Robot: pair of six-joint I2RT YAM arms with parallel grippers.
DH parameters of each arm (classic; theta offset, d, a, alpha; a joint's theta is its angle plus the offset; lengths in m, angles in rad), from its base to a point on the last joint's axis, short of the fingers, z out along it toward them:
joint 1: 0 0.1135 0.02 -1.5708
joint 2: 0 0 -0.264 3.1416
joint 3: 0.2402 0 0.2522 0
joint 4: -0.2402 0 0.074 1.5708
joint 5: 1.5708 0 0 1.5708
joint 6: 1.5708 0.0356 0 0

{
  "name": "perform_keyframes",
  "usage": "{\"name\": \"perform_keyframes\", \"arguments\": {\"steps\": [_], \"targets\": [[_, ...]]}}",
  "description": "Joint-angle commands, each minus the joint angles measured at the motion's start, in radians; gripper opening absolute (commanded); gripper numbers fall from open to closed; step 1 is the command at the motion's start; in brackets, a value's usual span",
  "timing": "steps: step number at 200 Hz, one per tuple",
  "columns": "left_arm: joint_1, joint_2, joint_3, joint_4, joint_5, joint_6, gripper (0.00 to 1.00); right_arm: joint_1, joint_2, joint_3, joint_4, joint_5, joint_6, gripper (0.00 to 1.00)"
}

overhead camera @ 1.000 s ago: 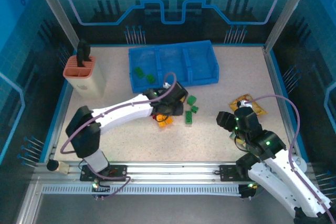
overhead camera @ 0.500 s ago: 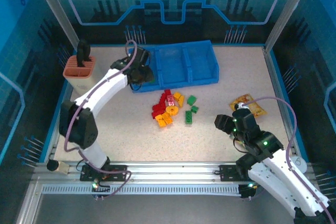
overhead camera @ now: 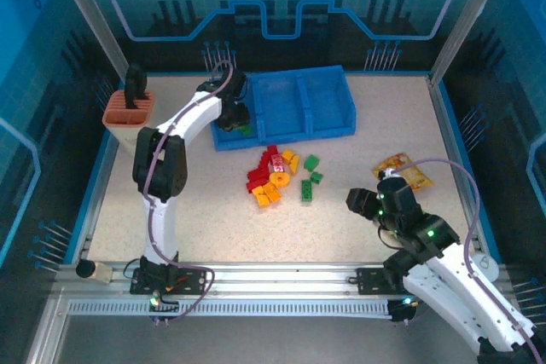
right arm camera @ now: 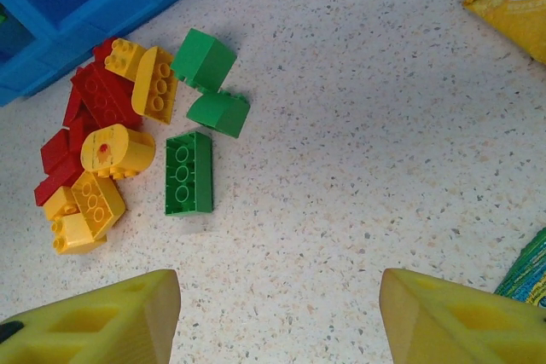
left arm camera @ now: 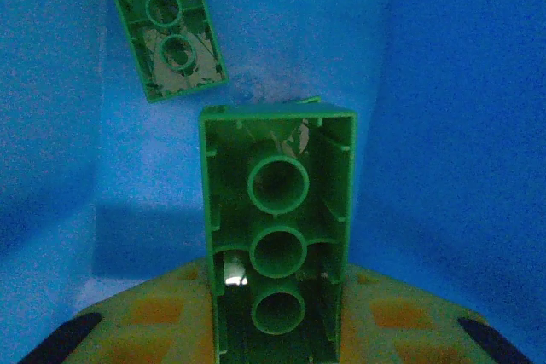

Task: Sort the legos into containers by color
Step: Place the lego in the container, then pick up the lego from the center of the table.

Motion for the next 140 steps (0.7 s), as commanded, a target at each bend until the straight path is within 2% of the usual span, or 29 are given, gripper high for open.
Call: {"name": "perform_keyframes", "arguments": {"steps": [1,37,54,100,140], "targets": [[0.009,0.004,0.036,-0.049,0.018,0.024,0.39,-0.01,0.002,-0.01,-0.016,-0.016,0.007,0.65],[0.009,-0.048,-0.001,-0.035,0.03,0.018,0.55,-0.009,0.057,0.002,0.001,-0.03,-0.005,0.69],[0.002,-0.11,-0.013,-0.044,0.07,0.012,0.61,-0.006,0.087,0.014,0.004,-0.032,-0.013,0.7],[-0.055,-0.447,-0.124,0.025,0.055,0.015,0.66,0.025,0.19,0.061,0.029,-0.026,-0.03,0.74],[-0.119,-0.763,-0.37,0.128,0.039,0.031,0.7,0.11,0.369,0.154,0.045,0.016,-0.058,0.76]]}}
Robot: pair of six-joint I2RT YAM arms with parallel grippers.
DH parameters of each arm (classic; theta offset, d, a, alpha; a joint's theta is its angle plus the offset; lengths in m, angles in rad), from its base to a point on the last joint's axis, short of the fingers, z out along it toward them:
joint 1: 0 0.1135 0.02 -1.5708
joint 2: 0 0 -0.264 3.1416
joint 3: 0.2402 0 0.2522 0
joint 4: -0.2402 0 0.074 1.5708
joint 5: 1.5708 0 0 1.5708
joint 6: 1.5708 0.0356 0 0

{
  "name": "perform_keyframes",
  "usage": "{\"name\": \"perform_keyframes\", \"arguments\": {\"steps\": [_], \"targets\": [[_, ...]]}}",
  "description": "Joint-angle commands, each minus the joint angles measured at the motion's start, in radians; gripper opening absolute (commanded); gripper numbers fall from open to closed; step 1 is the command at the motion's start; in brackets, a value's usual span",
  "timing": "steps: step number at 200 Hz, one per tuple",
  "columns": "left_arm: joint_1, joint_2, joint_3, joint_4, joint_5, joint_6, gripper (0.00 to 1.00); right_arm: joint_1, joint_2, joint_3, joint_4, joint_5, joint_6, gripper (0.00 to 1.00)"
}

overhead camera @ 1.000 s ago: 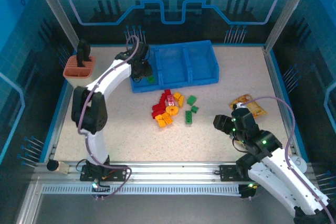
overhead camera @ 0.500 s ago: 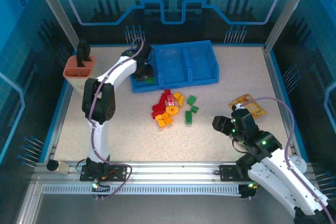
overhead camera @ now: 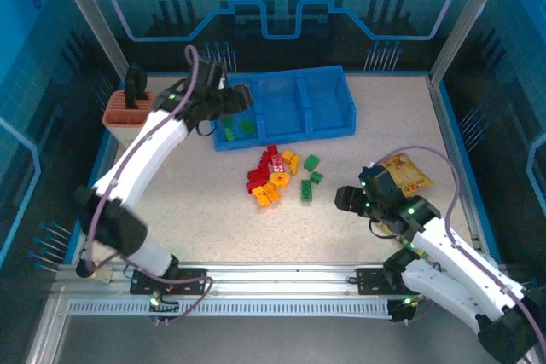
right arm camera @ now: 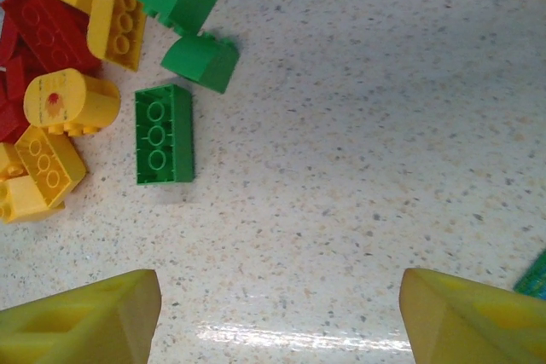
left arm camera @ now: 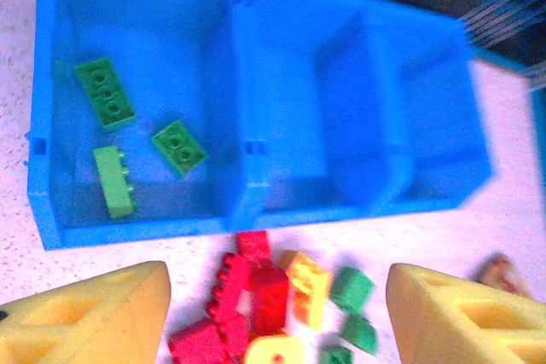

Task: Sort the legos into containers by color
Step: Pick up the lego from the center of the table.

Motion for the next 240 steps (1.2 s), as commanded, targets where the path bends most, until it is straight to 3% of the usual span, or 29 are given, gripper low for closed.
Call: {"name": "perform_keyframes", "arguments": {"steps": [1,51,108,189,240], "targets": [[-0.032,-0.143,-0.153,0.045,0.002,0.014,0.7,0.053,0.092,0.077,0.026,0.033,-0.031,0.76],[-0.179,-0.48,-0.495,0.056,-0.032,-0.073,0.71,0.163,0.394,0.235,0.048,0.074,-0.046,0.74],[-0.353,-0.683,-0.676,-0.04,-0.13,-0.162,0.71,0.21,0.688,0.367,0.067,0.068,-0.015,0.68],[-0.413,-0.79,-0.795,-0.097,-0.166,-0.234,0.7,0.219,0.92,0.461,0.067,0.089,0.003,0.6],[-0.417,-0.79,-0.812,-0.094,-0.17,-0.236,0.7,0.239,0.983,0.466,0.077,0.114,0.023,0.44]]}}
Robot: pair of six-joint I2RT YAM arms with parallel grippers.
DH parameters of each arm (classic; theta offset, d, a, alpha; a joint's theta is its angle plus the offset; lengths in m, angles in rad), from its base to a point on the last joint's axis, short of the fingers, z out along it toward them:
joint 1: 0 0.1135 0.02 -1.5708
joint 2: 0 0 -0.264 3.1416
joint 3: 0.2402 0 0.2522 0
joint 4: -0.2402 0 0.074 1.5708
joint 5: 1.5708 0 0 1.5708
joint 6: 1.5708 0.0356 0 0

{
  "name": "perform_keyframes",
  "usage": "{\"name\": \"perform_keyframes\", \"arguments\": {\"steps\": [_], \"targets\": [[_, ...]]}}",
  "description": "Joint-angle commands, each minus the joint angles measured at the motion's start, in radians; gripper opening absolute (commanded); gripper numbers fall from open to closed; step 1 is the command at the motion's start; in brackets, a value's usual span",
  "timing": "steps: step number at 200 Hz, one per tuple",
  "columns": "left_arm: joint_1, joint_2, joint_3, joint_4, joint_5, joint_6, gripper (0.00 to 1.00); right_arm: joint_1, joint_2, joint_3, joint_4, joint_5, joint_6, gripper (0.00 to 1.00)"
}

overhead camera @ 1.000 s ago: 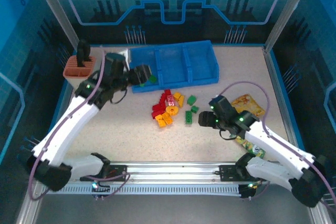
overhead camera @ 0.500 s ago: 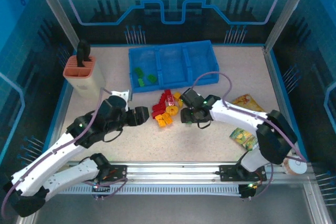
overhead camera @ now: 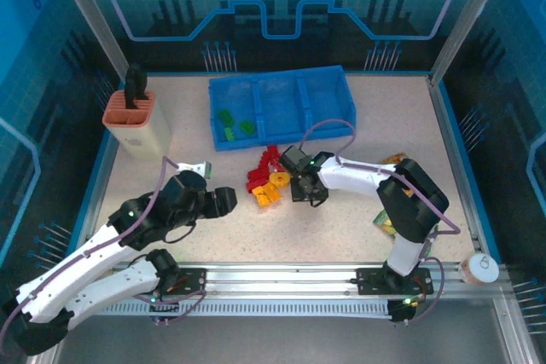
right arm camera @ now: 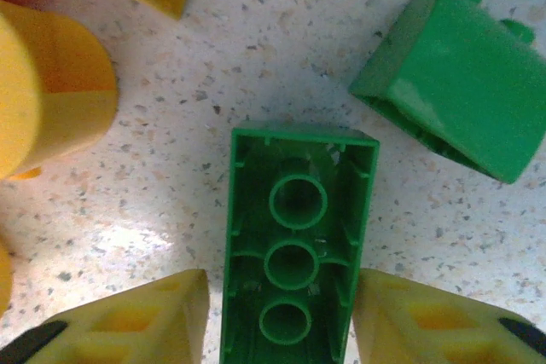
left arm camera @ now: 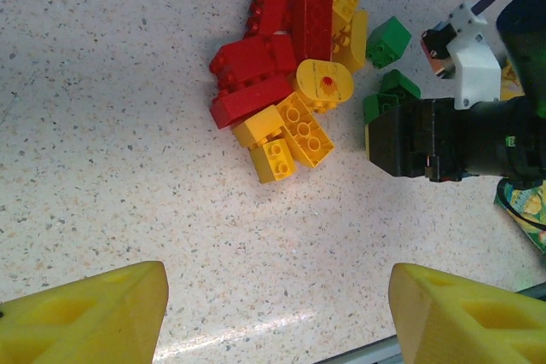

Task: Sort the legos into containers by color
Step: Pick up the lego from the center of the table.

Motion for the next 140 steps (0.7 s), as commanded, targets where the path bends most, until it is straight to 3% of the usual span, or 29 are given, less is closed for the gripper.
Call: {"name": "perform_keyframes", "arguments": {"steps": [1,29,93,140], "targets": [[-0.008,-0.008,-0.024,-0.014,-0.021,-0.02,0.7,0.025,0.02,0.023,-0.011,0.039,0.025,0.44],[-0.008,-0.008,-0.034,-0.009,-0.023,-0.022,0.7,0.043,-0.013,0.027,-0.048,0.092,0.043,0.37],[-0.007,-0.006,-0.088,-0.009,-0.036,-0.028,0.7,0.097,-0.117,0.235,-0.156,0.162,-0.065,0.36],[-0.008,-0.008,-0.161,-0.066,-0.019,-0.108,0.7,0.096,0.036,0.565,-0.197,0.099,-0.221,0.37]]}}
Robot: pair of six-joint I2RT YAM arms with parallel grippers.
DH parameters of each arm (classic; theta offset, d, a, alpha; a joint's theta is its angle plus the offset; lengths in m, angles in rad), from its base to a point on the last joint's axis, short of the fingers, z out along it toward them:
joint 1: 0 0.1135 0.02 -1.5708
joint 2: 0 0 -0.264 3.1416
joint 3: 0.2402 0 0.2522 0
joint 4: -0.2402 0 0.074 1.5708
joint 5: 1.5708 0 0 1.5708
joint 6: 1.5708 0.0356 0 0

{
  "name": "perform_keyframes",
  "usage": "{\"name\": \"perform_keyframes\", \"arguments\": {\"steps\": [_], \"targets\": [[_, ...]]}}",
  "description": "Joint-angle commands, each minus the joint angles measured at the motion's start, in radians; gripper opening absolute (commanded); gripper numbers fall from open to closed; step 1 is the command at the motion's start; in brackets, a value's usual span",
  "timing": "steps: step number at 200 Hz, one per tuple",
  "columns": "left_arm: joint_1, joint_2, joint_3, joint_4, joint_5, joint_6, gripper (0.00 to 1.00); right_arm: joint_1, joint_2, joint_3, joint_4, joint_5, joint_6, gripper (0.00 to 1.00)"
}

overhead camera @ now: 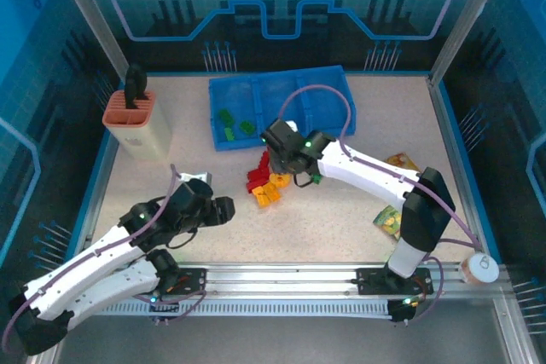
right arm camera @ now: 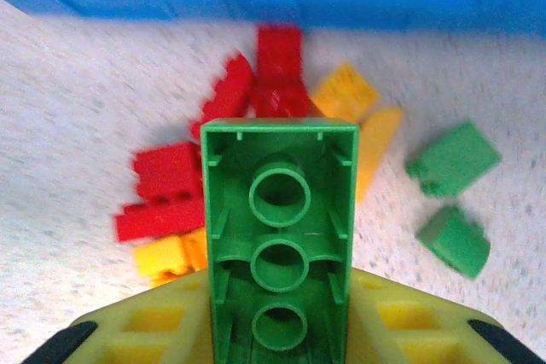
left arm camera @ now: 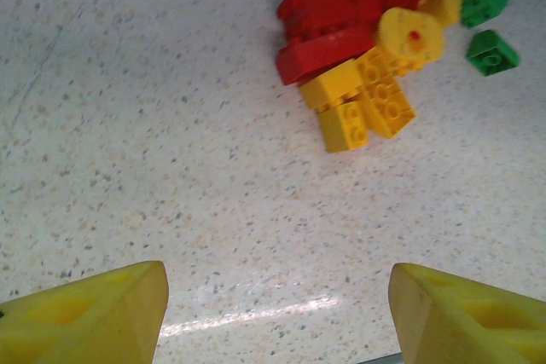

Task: Sort the legos into containers by color
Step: Pick up the lego from the center of the table, then place the lego in the container.

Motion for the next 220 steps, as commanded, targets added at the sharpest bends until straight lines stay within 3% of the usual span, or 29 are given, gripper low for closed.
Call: {"name": "perform_keyframes", "arguments": {"steps": [1,46,106,220], "targets": [[-0.008,-0.007,-0.031,-0.051,0.001,-0.057,0.7,0.005,0.104,0.155,-0.053,-0.028,-0.109,0.37],[-0.01,-0.048,-0.066,-0.075,0.036,-0.085,0.69,-0.02,0.408,0.598,-0.154,-0.13,-0.203,0.37],[-0.015,-0.091,-0.078,-0.077,0.063,-0.106,0.69,-0.065,0.73,0.967,-0.197,-0.215,-0.189,0.36],[-0.018,-0.113,-0.067,-0.103,0.041,-0.103,0.69,-0.104,0.857,1.059,-0.143,-0.233,-0.128,0.41]]}}
